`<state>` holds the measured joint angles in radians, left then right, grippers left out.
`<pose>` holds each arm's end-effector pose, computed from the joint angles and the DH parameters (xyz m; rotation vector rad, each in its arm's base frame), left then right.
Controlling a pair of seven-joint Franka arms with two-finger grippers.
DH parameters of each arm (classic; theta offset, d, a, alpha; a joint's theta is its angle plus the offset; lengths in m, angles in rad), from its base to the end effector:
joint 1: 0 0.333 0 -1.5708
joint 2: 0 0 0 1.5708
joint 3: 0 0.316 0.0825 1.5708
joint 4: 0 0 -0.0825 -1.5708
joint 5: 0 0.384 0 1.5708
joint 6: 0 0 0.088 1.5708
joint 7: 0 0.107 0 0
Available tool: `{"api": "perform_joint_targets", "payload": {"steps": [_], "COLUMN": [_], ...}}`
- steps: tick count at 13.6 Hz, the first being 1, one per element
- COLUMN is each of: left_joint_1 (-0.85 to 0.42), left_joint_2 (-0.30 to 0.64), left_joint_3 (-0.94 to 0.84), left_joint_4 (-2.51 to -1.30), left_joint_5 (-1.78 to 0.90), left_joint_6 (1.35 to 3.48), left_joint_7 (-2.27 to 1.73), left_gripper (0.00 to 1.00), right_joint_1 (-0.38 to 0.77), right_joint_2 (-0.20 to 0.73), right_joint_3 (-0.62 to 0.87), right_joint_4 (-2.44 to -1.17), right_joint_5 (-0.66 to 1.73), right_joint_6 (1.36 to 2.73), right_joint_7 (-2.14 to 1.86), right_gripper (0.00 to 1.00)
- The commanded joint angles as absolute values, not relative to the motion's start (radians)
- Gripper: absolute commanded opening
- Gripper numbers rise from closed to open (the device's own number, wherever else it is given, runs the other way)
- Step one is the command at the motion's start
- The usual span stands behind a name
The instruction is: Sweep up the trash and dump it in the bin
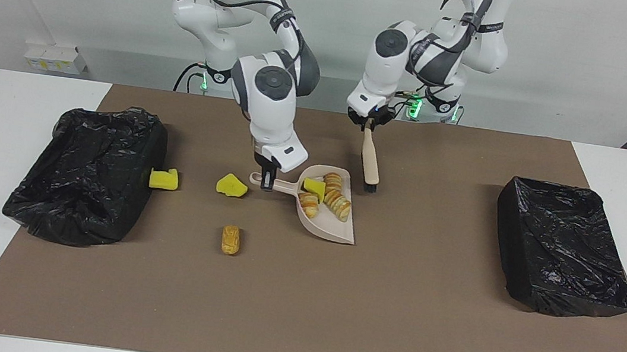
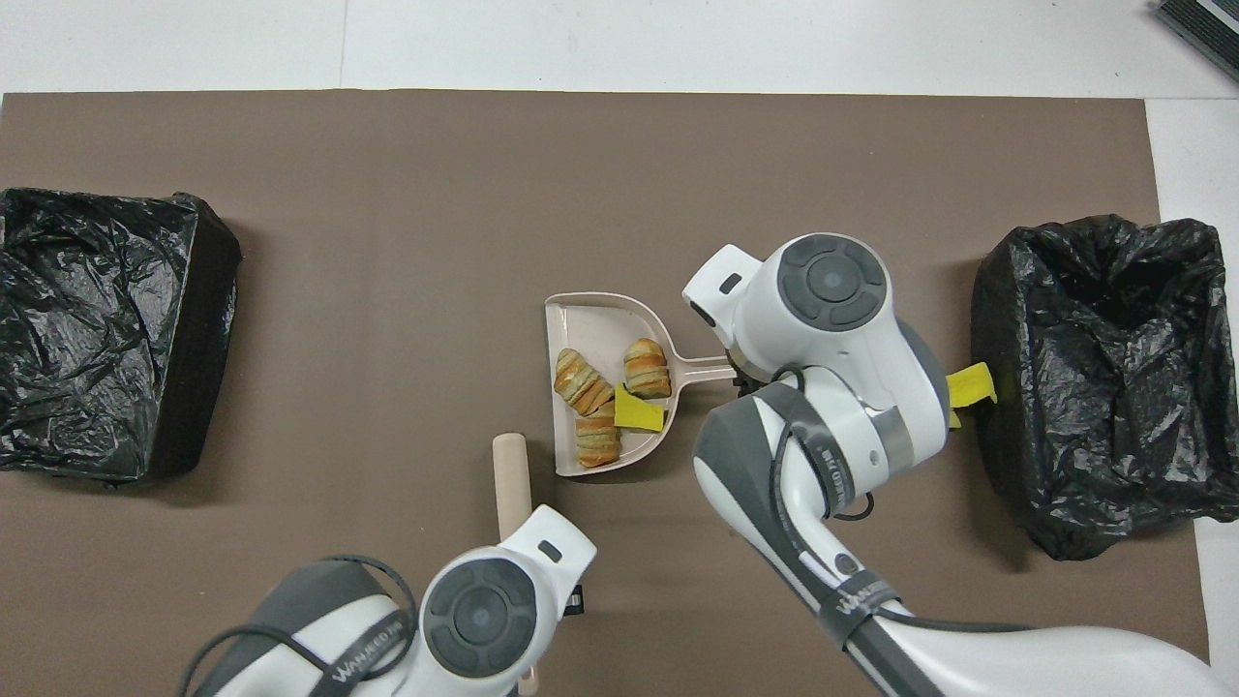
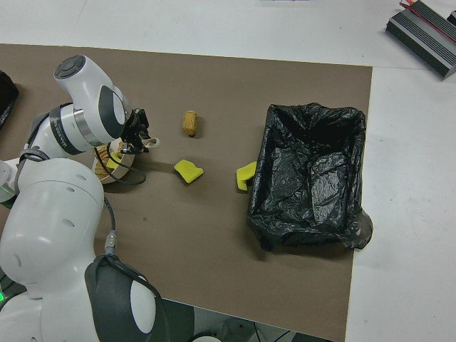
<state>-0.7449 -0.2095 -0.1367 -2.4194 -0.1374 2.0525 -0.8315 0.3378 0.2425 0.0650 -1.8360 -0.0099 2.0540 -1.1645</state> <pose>0.2760 -0.3465 0.3763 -3.0689 -0.0437 0.2618 0.5686 0.2394 0.3965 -2.2111 -2.2099 0.0308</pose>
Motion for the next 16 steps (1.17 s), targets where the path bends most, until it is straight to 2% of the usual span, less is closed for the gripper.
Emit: {"api": "perform_joint_targets", "payload": {"steps": [1, 5, 8, 10, 11, 14, 16], "left_joint_1": [-0.88, -0.951, -0.954, -0.954, -0.954, -0.94, -0.904], "left_joint_2": [-0.238, -0.232, -0.229, -0.229, -0.229, -0.204, -0.177], "left_joint_3": [-0.123, -0.123, -0.123, -0.123, -0.123, -0.118, -0.115], "left_joint_4": [-2.494, -2.525, -2.534, -2.534, -2.534, -2.514, -2.465], "left_joint_5": [-0.133, -0.222, -0.233, -0.233, -0.233, -0.233, -0.218], "left_joint_6": [2.141, 2.204, 2.217, 2.214, 2.21, 2.204, 2.198], "left_joint_7": [-0.932, -0.948, -0.939, -0.931, -0.93, -0.919, -0.858], "left_gripper": [0.0, 0.0, 0.0, 0.15, 0.26, 0.75, 1.0], "right_joint_1": [0.292, 0.281, 0.285, 0.243, 0.21, 0.157, 0.114], "right_joint_2": [0.219, 0.215, 0.199, 0.202, 0.204, 0.198, 0.198], "right_joint_3": [0.072, 0.072, 0.069, 0.067, 0.071, 0.069, 0.071], "right_joint_4": [-1.801, -1.792, -1.815, -1.819, -1.815, -1.778, -1.708], "right_joint_5": [0.058, 0.063, 0.037, 0.037, 0.06, 0.144, 0.15], "right_joint_6": [2.016, 1.994, 1.994, 1.979, 1.976, 1.925, 1.843], "right_joint_7": [-1.226, -1.273, -1.29, -1.339, -1.356, -1.413, -1.436], "right_gripper": [0.0, 0.0, 0.0, 0.0, 0.0, 0.0, 0.0]}}
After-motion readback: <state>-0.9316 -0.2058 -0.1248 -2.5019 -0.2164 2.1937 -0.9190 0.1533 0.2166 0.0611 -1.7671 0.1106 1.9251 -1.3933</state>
